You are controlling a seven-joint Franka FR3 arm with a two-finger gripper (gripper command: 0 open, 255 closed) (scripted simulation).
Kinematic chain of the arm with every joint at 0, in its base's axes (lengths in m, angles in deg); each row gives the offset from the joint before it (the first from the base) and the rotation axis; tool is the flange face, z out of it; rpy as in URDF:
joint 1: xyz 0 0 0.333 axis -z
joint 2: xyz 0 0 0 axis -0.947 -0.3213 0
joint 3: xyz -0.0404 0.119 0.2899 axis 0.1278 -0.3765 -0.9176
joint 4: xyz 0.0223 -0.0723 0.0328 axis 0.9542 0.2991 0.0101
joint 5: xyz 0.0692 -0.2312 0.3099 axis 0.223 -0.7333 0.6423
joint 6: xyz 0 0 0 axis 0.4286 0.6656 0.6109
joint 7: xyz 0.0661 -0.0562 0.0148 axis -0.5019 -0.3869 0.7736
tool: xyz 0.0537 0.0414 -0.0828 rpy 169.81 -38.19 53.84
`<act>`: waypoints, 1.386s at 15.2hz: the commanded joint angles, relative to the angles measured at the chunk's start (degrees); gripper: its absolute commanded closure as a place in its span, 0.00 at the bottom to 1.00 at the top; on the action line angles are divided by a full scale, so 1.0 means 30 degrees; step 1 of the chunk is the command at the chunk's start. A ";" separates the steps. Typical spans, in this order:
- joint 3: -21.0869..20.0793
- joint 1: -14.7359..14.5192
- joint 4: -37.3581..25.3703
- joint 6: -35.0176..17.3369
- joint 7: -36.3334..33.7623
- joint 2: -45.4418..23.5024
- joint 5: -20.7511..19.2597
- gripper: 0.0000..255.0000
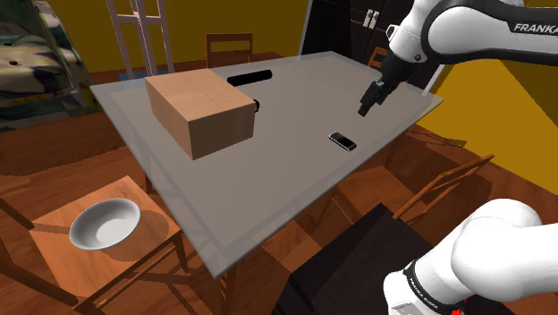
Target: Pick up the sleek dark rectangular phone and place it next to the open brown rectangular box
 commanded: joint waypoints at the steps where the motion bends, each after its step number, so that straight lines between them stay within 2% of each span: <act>1: 0.0591 0.0029 0.0209 -0.1098 0.0653 -0.1110 -0.0125 0.00; 8: 0.2713 0.0137 0.0095 -0.4135 0.3301 -0.5067 -0.0178 0.00; 14: 0.4300 0.0102 -0.0917 -0.6416 0.5945 -0.9175 0.0679 0.00; 17: 0.4895 0.0144 -0.1732 -0.7354 0.7453 -1.1420 0.1524 0.00; 21: 0.4990 0.0215 -0.1652 -0.8298 0.7932 -1.2417 0.1943 0.00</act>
